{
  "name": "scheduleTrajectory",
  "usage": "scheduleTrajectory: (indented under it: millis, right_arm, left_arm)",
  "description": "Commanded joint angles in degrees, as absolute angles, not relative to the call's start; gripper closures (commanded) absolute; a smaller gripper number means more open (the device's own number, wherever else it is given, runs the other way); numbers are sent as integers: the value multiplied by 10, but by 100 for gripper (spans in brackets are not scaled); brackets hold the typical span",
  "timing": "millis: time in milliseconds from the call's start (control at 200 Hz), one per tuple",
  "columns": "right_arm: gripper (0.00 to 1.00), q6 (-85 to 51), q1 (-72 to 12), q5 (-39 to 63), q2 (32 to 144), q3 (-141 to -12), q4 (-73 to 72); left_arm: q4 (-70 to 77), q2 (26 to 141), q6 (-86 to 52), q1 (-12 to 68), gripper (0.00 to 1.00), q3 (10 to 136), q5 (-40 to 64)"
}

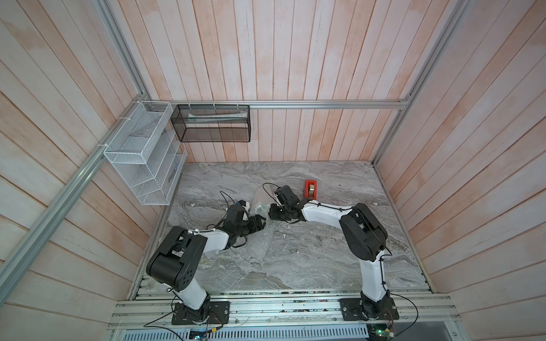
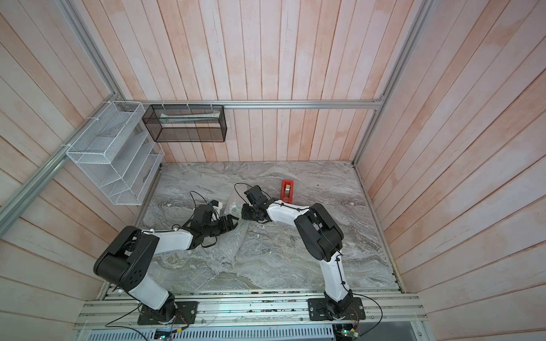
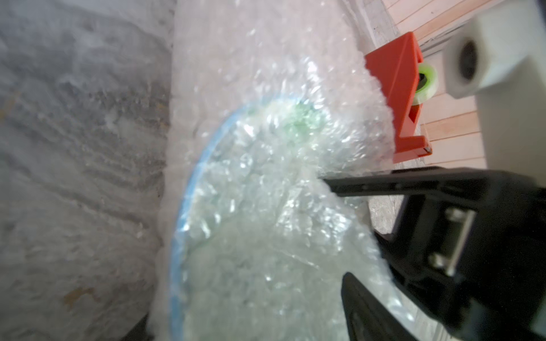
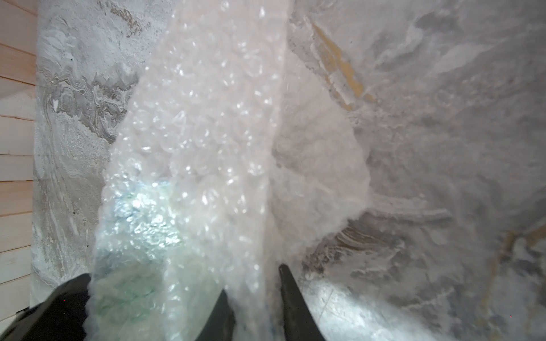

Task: Wrap bowls in bubble wrap
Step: Wrap the bowl in bubble wrap.

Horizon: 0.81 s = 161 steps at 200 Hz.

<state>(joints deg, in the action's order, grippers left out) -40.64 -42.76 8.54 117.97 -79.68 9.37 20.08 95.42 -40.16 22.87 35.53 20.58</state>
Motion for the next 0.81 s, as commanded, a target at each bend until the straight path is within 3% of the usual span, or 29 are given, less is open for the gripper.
scheduleTrajectory:
  millis: [0, 165, 265, 380, 670, 800]
  right_arm:
    - [77, -407, -435, 89, 1194, -799, 100]
    - [77, -407, -434, 89, 1178, -791, 99]
    - [74, -410, -431, 96, 1167, -780, 94]
    - [68, -412, -424, 101, 1153, -767, 86]
    - [51, -408, -380, 137, 1120, -765, 77]
    - [44, -401, -350, 160, 1073, -750, 77]
  left_arm:
    - [195, 987, -399, 229, 28, 364, 206]
    - [183, 1006, -408, 228, 38, 375, 173]
    - [154, 1015, -409, 228, 56, 391, 155]
    - [134, 1018, -406, 228, 66, 402, 146]
    - [60, 1026, -401, 228, 79, 434, 136]
    - [22, 1021, -400, 228, 80, 448, 131]
